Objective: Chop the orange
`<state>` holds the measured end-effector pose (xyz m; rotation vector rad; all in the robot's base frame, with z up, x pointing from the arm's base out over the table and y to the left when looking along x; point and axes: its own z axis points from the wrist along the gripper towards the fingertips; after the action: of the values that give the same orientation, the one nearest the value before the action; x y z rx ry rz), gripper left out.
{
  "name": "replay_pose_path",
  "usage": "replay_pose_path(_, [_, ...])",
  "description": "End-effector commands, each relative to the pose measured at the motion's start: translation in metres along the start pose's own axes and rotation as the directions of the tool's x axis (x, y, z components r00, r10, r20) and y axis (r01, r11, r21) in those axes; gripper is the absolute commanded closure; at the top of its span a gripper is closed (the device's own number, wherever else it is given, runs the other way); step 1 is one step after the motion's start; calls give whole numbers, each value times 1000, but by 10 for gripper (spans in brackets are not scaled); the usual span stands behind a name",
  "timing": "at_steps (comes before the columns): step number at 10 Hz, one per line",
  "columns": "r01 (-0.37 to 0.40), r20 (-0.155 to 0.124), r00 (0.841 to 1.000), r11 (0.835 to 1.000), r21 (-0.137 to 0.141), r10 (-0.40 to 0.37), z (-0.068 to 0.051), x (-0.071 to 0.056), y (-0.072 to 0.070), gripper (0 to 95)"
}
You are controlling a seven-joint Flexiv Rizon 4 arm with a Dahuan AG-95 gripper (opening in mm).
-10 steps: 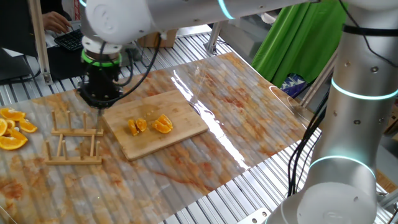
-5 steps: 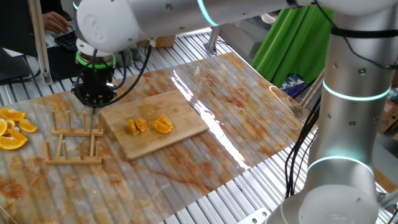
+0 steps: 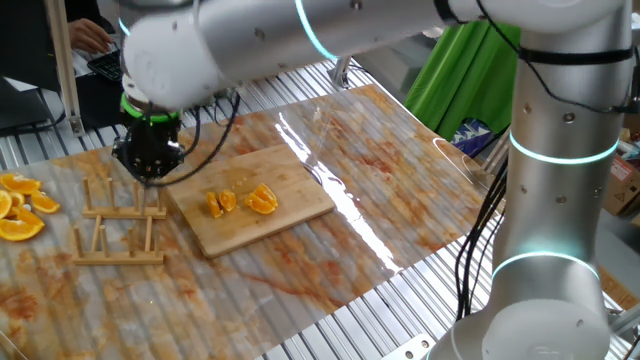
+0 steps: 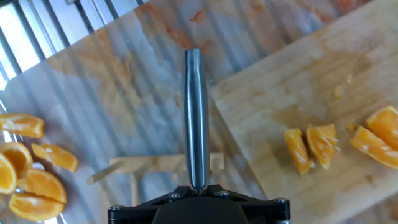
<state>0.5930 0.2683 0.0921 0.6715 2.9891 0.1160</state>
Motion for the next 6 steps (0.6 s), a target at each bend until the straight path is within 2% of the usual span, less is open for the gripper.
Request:
replay_pose_path(1, [6,-1,1000,1000,5,-6,8,-2,1,950])
replay_pose_path(6, [-9,2,1000,1000,6,9,9,0,0,950])
